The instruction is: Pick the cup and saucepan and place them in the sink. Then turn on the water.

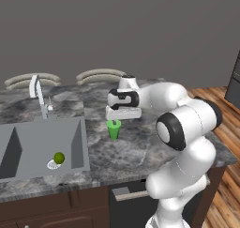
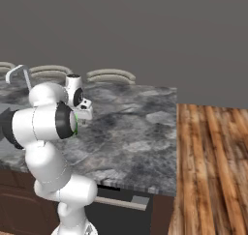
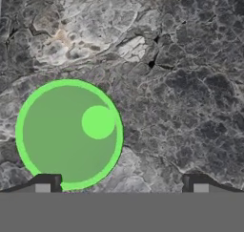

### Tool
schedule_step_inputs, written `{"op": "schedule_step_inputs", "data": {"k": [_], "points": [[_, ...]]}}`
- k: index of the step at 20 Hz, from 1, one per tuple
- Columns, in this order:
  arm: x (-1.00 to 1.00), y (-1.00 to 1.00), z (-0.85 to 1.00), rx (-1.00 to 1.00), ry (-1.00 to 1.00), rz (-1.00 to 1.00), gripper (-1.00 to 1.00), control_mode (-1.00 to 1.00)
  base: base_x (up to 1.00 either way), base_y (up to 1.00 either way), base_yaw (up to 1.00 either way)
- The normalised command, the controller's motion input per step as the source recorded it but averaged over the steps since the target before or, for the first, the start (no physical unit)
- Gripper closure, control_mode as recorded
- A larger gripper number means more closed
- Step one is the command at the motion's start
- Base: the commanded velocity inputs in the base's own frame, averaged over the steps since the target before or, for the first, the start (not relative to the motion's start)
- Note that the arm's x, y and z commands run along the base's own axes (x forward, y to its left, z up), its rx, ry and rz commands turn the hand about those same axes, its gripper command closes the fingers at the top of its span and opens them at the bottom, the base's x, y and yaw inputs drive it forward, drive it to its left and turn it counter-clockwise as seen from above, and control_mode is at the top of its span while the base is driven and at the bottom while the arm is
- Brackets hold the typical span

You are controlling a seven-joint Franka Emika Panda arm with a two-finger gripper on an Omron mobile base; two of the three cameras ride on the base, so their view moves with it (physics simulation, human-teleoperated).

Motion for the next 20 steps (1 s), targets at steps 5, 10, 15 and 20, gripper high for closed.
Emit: {"op": "schedule_step_inputs", "data": {"k": [5, 10, 15, 20], "points": [[0.27, 0.0, -0.09, 0.0, 0.0, 0.0, -1.0, -1.0, 0.0, 0.0, 0.0], [0.25, 0.0, -0.13, 0.0, 0.0, 0.0, -1.0, -1.0, 0.0, 0.0, 0.0], [0.24, 0.01, -0.13, 0.0, 0.0, 0.0, -1.0, -1.0, 0.0, 0.0, 0.0], [0.17, 0.05, -0.21, 0.0, 0.0, 0.0, -1.0, -1.0, 0.0, 0.0, 0.0]]}}
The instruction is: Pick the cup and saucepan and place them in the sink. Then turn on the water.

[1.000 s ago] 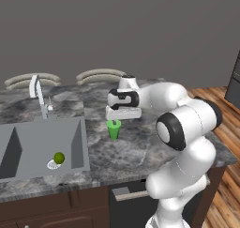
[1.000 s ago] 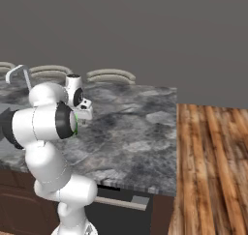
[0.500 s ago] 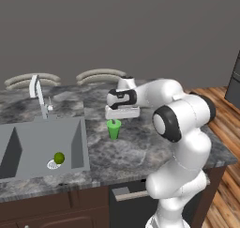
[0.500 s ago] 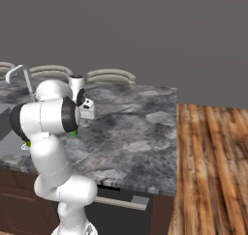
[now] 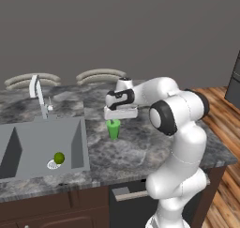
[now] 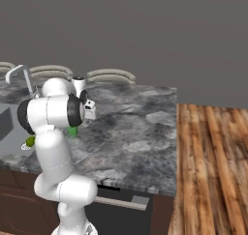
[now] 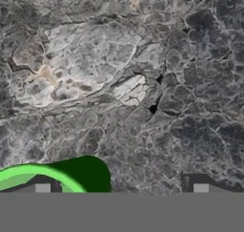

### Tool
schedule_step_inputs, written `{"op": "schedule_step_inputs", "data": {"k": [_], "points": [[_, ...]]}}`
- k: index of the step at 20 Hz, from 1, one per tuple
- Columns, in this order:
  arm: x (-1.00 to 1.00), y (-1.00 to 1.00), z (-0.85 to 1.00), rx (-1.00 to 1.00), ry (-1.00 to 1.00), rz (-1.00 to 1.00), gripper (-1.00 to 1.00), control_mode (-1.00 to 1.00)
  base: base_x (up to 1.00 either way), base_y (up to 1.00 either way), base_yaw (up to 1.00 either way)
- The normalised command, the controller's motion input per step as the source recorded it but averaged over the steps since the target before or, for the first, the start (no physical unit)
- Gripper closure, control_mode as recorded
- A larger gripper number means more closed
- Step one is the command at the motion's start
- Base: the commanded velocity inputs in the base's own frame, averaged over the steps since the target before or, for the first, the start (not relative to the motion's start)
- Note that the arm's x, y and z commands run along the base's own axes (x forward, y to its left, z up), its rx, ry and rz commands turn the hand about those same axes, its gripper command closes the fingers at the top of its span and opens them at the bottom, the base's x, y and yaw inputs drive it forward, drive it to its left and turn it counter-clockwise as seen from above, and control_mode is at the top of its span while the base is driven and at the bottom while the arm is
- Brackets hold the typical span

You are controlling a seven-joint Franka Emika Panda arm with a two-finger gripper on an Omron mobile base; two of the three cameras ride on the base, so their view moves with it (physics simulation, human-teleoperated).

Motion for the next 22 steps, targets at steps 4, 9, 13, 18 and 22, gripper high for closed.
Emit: {"op": "schedule_step_inputs", "data": {"k": [4, 9, 13, 18, 22], "points": [[0.16, 0.06, -0.2, 0.0, 0.0, 0.0, -1.0, -1.0, 0.0, 0.0, 0.0], [0.15, 0.06, -0.19, 0.0, 0.0, 0.0, -1.0, -1.0, 0.0, 0.0, 0.0], [0.02, 0.01, -0.1, 0.0, 0.05, 0.0, -1.0, -1.0, 0.0, 0.0, 0.0], [0.0, 0.0, -0.11, 0.0, 0.13, 0.0, -1.0, -1.0, 0.0, 0.0, 0.0], [0.0, 0.01, -0.12, 0.0, 0.11, 0.0, 1.0, -1.0, 0.0, 0.0, 0.0]]}}
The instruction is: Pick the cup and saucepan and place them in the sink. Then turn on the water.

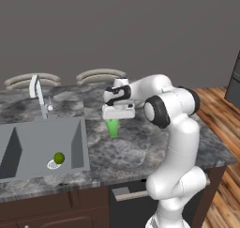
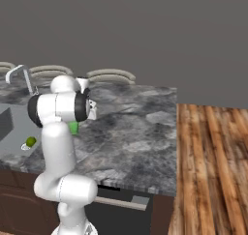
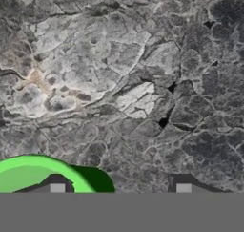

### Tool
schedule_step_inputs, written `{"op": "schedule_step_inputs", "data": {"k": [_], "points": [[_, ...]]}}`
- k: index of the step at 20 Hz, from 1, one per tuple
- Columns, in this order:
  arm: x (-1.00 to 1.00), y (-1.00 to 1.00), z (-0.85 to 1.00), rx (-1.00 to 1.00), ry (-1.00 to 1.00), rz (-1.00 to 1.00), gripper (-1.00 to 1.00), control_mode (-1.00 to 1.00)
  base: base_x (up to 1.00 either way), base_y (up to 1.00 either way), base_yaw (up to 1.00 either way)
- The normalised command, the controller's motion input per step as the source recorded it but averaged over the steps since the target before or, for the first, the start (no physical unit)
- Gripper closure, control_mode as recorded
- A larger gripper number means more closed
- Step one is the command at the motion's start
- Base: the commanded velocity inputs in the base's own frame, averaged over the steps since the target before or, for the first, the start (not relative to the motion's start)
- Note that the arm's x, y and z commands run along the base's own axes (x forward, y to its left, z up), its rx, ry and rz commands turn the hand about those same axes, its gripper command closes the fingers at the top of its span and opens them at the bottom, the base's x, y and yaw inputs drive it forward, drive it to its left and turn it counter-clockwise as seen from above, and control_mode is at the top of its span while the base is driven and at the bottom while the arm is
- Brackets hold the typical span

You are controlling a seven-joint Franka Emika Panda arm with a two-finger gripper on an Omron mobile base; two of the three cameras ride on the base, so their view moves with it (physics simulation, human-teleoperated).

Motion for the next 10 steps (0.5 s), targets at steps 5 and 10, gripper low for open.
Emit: {"op": "schedule_step_inputs", "data": {"k": [5, 10], "points": [[0.0, 0.0, -0.02, 0.0, 0.04, 0.0, 1.0, -1.0, 0.0, 0.0, 0.0], [-0.13, 0.0, -0.01, 0.0, 0.01, 0.0, 1.0, -1.0, 0.0, 0.0, 0.0]]}}
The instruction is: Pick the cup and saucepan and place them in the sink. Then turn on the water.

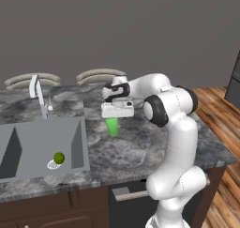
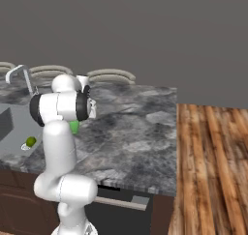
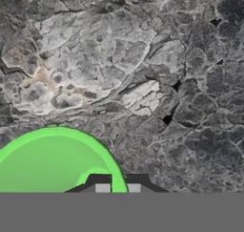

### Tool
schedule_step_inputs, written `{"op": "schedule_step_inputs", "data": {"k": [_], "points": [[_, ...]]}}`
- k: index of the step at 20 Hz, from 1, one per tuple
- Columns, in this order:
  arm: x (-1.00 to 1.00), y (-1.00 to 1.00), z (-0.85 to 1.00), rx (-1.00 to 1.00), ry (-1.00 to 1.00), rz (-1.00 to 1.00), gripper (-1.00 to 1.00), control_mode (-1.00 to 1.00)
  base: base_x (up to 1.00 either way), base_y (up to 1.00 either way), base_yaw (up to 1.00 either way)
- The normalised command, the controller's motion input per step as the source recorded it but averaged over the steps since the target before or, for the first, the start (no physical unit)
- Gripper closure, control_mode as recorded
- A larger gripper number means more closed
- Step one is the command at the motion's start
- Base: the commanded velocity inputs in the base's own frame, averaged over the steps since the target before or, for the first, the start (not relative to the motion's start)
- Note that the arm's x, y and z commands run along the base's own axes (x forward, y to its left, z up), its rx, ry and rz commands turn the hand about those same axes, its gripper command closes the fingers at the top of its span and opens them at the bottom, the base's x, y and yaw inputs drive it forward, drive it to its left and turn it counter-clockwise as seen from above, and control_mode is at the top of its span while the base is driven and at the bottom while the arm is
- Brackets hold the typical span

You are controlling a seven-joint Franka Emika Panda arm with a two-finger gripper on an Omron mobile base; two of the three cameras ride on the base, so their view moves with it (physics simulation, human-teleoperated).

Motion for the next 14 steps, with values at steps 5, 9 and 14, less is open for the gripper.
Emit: {"op": "schedule_step_inputs", "data": {"k": [5, 9, 14], "points": [[-0.53, -0.1, 0.05, 0.0, -0.08, 0.0, 1.0, -1.0, 0.0, 0.0, 0.0], [-0.65, -0.11, 0.24, 0.0, -0.15, 0.0, 1.0, -1.0, 0.0, 0.0, 0.0], [-0.58, -0.18, 0.28, 0.0, -0.14, -0.01, 1.0, -1.0, 0.0, 0.0, 0.0]]}}
